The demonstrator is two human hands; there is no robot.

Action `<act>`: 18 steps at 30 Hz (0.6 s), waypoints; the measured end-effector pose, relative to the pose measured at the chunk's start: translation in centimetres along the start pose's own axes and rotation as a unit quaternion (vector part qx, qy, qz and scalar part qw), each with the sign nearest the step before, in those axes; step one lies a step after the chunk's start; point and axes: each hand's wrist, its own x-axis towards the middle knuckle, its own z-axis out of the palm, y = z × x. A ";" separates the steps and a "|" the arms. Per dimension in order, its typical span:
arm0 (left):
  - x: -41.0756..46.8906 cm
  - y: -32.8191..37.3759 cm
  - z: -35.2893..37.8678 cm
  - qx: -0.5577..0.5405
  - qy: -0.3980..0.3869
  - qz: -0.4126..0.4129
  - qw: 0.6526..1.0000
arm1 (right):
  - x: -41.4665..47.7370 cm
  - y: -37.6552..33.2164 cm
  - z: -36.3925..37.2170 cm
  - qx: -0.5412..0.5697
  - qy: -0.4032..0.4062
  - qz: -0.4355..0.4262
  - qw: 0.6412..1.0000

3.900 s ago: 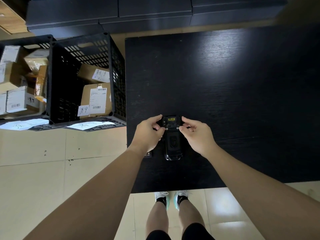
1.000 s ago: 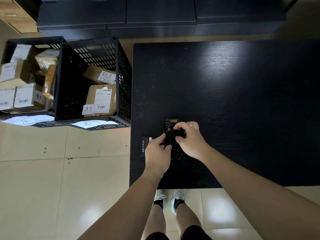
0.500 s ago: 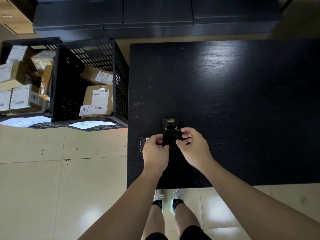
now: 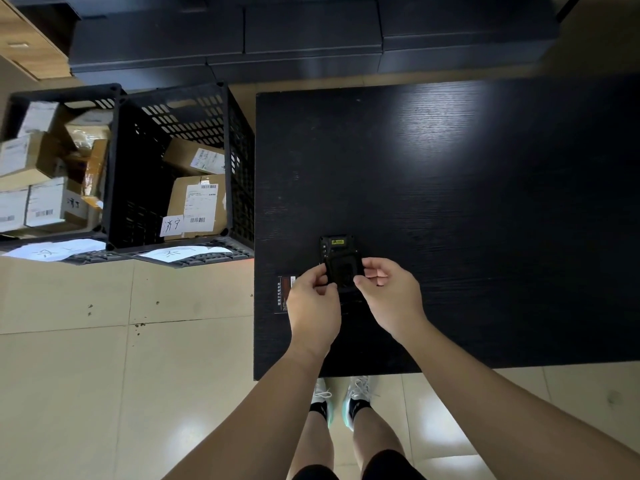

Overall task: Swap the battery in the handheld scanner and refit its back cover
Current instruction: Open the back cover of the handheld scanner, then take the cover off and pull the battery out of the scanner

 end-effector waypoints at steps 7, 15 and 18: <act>-1.3 2.3 4.1 -0.001 -0.045 0.018 0.999 | 0.5 0.6 -4.8 -0.014 0.060 0.005 0.998; -2.6 2.4 8.1 0.016 -0.106 -0.019 0.994 | 1.1 3.3 -7.9 -0.051 0.074 0.046 0.995; -2.7 2.3 8.9 0.036 -0.128 -0.038 0.990 | 1.4 4.2 -8.3 -0.073 0.063 0.060 0.994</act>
